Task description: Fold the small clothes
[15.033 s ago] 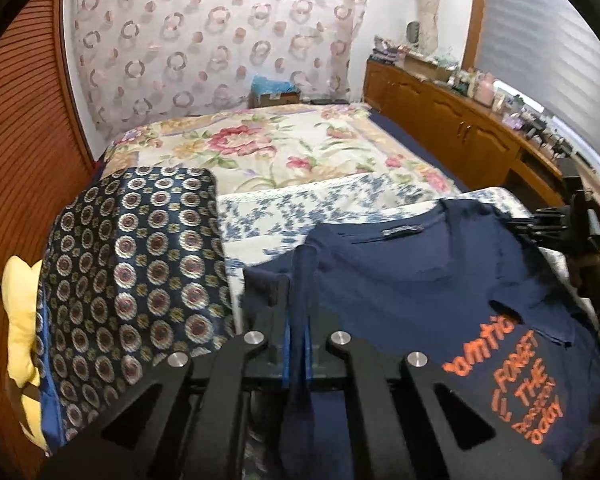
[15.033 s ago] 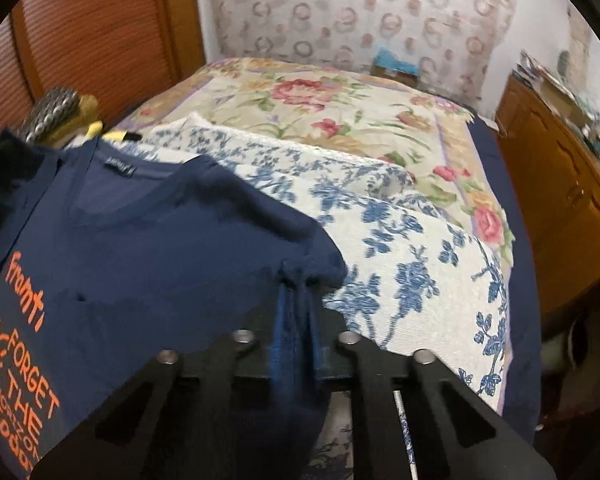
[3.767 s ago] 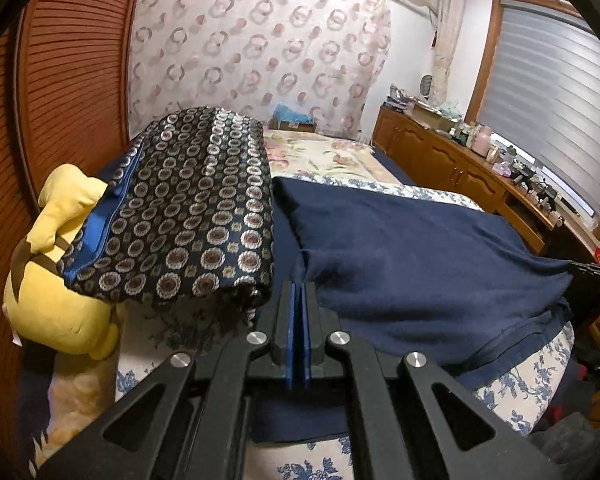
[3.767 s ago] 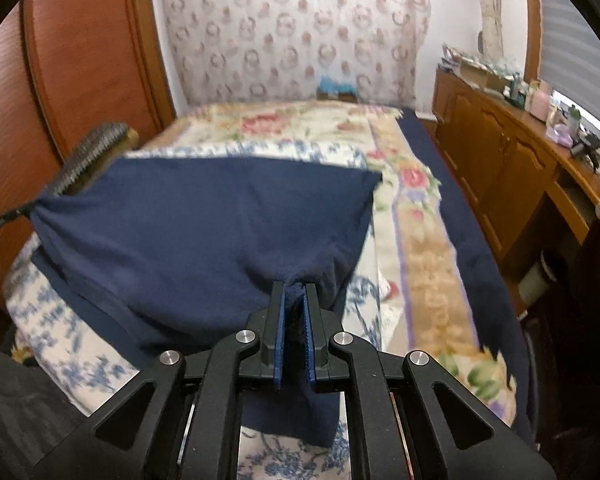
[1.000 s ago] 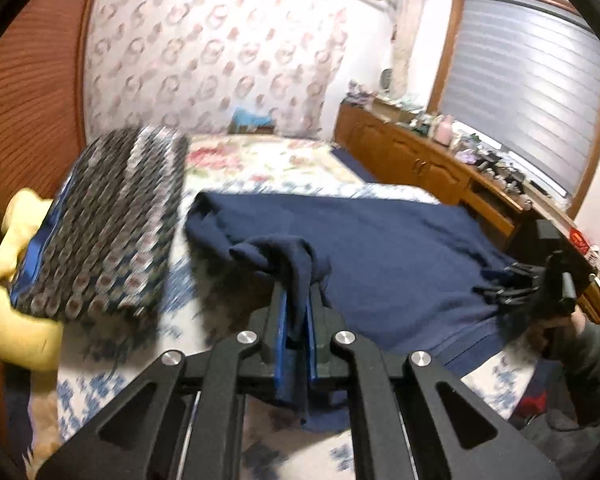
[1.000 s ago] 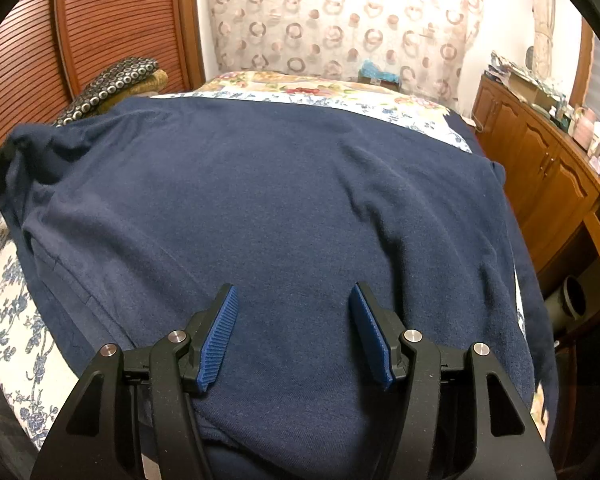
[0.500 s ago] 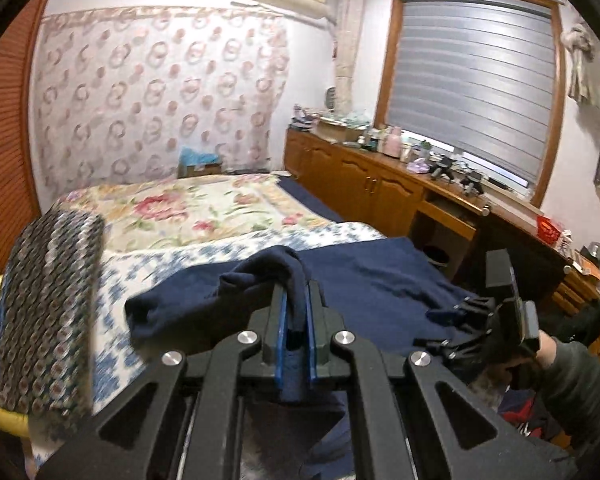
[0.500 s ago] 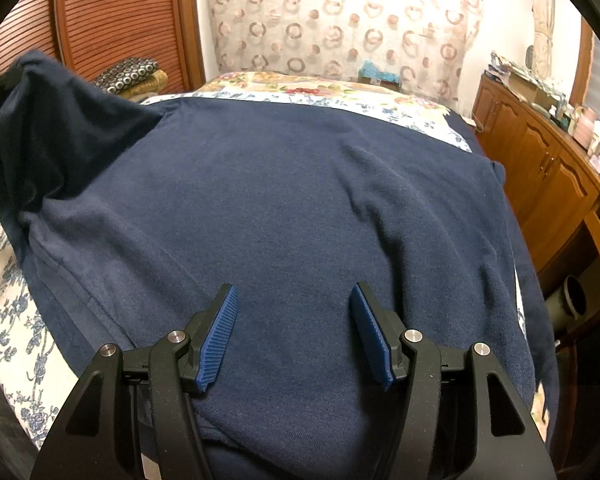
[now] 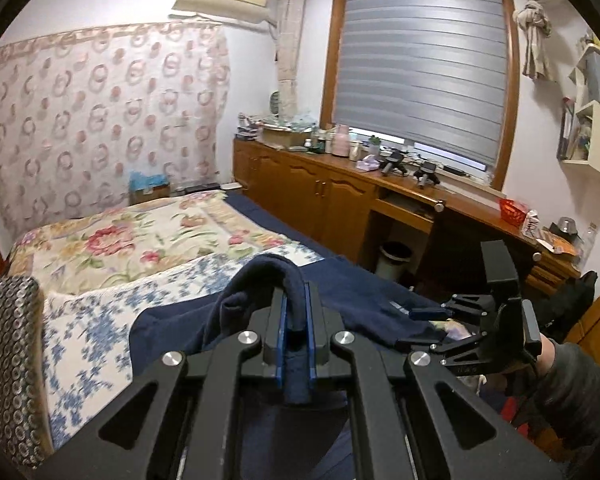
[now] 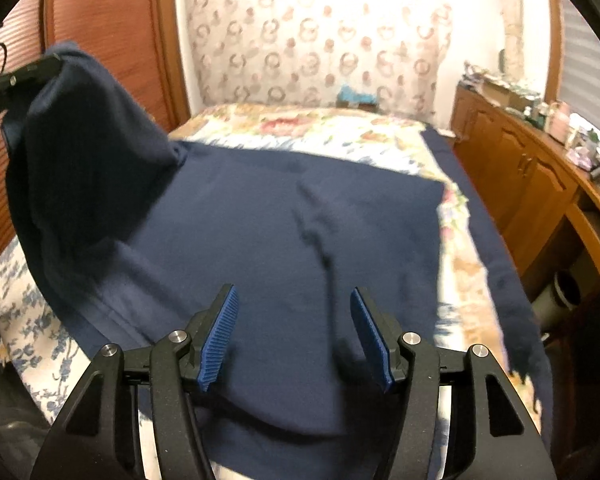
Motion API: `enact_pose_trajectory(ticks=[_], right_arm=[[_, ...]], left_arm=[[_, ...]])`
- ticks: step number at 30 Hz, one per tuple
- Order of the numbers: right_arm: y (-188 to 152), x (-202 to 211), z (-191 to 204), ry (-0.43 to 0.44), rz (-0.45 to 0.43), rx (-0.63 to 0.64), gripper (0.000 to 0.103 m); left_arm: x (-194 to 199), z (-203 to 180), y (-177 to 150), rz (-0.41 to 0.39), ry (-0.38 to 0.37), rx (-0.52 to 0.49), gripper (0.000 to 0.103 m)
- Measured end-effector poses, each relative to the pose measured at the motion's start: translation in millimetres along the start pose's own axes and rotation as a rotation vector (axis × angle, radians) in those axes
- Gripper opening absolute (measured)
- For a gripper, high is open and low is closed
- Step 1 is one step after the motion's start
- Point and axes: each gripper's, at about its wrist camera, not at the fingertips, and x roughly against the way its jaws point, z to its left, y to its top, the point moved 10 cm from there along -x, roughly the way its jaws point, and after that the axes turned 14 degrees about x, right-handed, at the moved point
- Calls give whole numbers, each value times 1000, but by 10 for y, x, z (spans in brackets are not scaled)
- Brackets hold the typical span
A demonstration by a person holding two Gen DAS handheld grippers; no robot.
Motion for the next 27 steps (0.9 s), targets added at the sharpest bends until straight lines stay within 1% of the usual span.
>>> enact_pose_trajectory(ticks=[5, 12, 16, 19, 20, 21, 25, 27], right_arm=[[71, 269, -199, -49, -44, -30, 60], [52, 426, -276, -99, -62, -31, 60], [13, 437, -315, -100, -70, -48, 60], [2, 409, -330, -100, -64, -53, 60], [-3, 405, -341, -100, -62, -55, 60], [-21, 403, -363, -99, -61, -56, 60], [2, 350, -338, -86, -54, -63, 60], [10, 324, -329, -80, -51, -61, 60]], left_arm=[[-92, -264, 14, 10, -16, -38, 5], [-263, -436, -156, 56, -21, -50, 5], [-373, -384, -250, 90, 24, -41, 8], [-400, -329, -322, 112, 31, -32, 23], [-397, -304, -342, 114, 37, -29, 31], [-399, -280, -352, 115, 39, -28, 36], [-354, -122, -409, 115, 70, -27, 43], [-283, -39, -440, 105, 86, -11, 53]])
